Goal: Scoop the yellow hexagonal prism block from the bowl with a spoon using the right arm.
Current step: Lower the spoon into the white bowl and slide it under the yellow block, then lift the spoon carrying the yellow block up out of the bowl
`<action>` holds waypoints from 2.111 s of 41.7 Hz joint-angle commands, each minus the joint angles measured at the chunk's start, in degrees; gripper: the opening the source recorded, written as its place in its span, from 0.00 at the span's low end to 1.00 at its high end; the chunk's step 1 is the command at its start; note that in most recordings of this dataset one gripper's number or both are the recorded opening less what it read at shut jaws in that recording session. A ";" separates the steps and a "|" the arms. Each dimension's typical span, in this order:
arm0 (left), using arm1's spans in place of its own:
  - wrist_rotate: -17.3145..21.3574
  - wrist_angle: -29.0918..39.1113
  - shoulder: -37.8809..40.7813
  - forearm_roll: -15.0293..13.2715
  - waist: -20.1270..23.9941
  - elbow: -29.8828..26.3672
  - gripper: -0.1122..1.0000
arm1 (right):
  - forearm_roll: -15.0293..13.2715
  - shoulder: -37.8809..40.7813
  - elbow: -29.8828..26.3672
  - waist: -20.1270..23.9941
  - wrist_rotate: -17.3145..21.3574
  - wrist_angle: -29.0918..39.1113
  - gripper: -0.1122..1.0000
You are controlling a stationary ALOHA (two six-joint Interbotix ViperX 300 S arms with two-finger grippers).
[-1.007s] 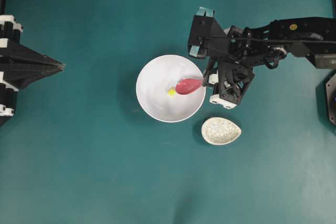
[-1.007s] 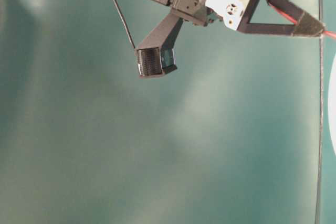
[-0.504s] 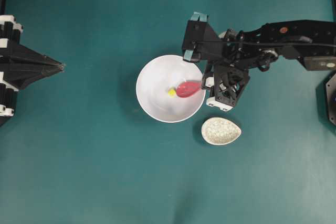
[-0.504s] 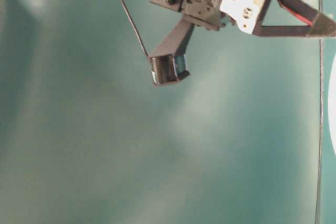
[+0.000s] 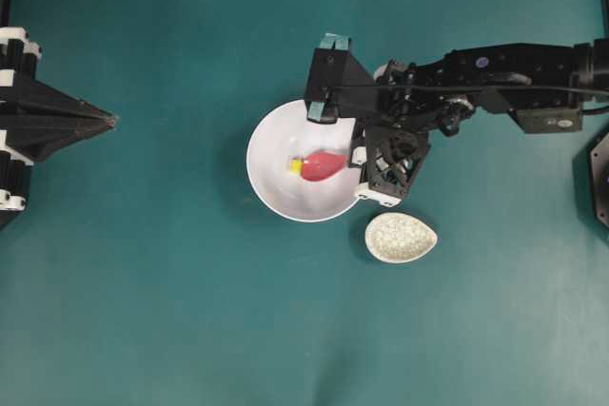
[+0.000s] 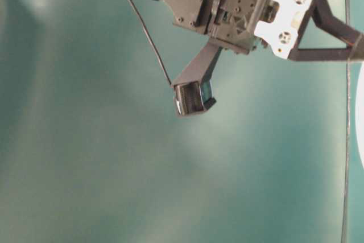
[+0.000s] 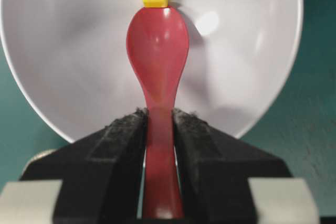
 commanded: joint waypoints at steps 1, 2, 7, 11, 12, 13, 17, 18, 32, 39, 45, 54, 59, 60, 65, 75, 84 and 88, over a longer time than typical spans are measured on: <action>0.00 -0.62 0.35 0.18 0.09 -1.41 0.10 | -0.09 -0.44 -2.02 0.26 -0.09 -0.79 0.32; 0.00 -0.62 0.35 0.18 0.00 -1.41 0.10 | -0.09 -0.35 -2.20 0.35 -0.09 -0.88 0.32; 0.00 -0.62 0.26 0.18 0.00 -1.41 0.10 | -0.09 0.09 -2.90 0.53 -0.26 -2.29 0.32; 0.00 -0.62 0.26 0.18 0.00 -1.41 0.10 | -0.09 0.18 -3.16 0.62 -0.35 -4.04 0.32; 0.00 -0.62 0.26 0.18 0.09 -1.49 0.10 | -0.09 0.26 -3.16 0.62 -0.35 -4.57 0.32; 0.00 -0.62 0.26 0.18 0.00 -1.41 0.10 | -0.09 0.26 -3.16 0.53 -0.35 -4.92 0.32; 0.00 -0.53 0.26 0.18 0.00 -1.49 0.10 | -0.18 0.26 -3.16 0.53 -0.35 -6.33 0.32; 0.00 -0.53 0.26 0.18 0.00 -1.41 0.10 | -0.09 0.26 -3.16 0.62 -0.35 -6.59 0.32; 0.00 -0.53 0.35 0.18 0.00 -1.41 0.10 | -0.18 0.18 -3.25 0.62 -0.35 -9.49 0.32; 0.00 -0.44 0.35 0.18 0.09 -1.49 0.10 | -0.26 -0.44 -3.43 0.62 -0.35 -11.43 0.32; 0.00 -0.44 0.26 0.18 0.00 -1.41 0.10 | -0.26 -1.05 -3.43 0.53 -0.35 -12.39 0.32; 0.00 -0.44 0.26 0.18 0.00 -1.41 0.10 | -0.35 -1.67 -3.34 0.53 -0.44 -13.27 0.32; 0.00 -0.44 0.26 0.18 0.09 -1.41 0.10 | -0.35 -1.67 -3.34 0.53 -0.44 -13.97 0.32; 0.00 -0.44 0.35 0.18 0.00 -1.41 0.10 | -0.35 -1.67 -3.43 0.53 -0.44 -13.97 0.32; 0.00 -0.44 0.26 0.18 0.00 -1.41 0.10 | -0.35 -1.67 -3.43 0.53 -0.35 -14.06 0.32; 0.00 -0.35 0.26 0.18 0.00 -1.49 0.10 | -0.35 -1.93 -2.99 0.53 -0.35 -14.41 0.32; -0.09 -0.26 0.35 0.18 0.00 -1.41 0.10 | -0.35 -3.08 -1.23 0.53 -0.35 -17.31 0.32; -0.09 -0.26 0.26 0.18 0.00 -1.41 0.10 | -0.35 -3.87 0.00 0.53 -0.26 -19.25 0.32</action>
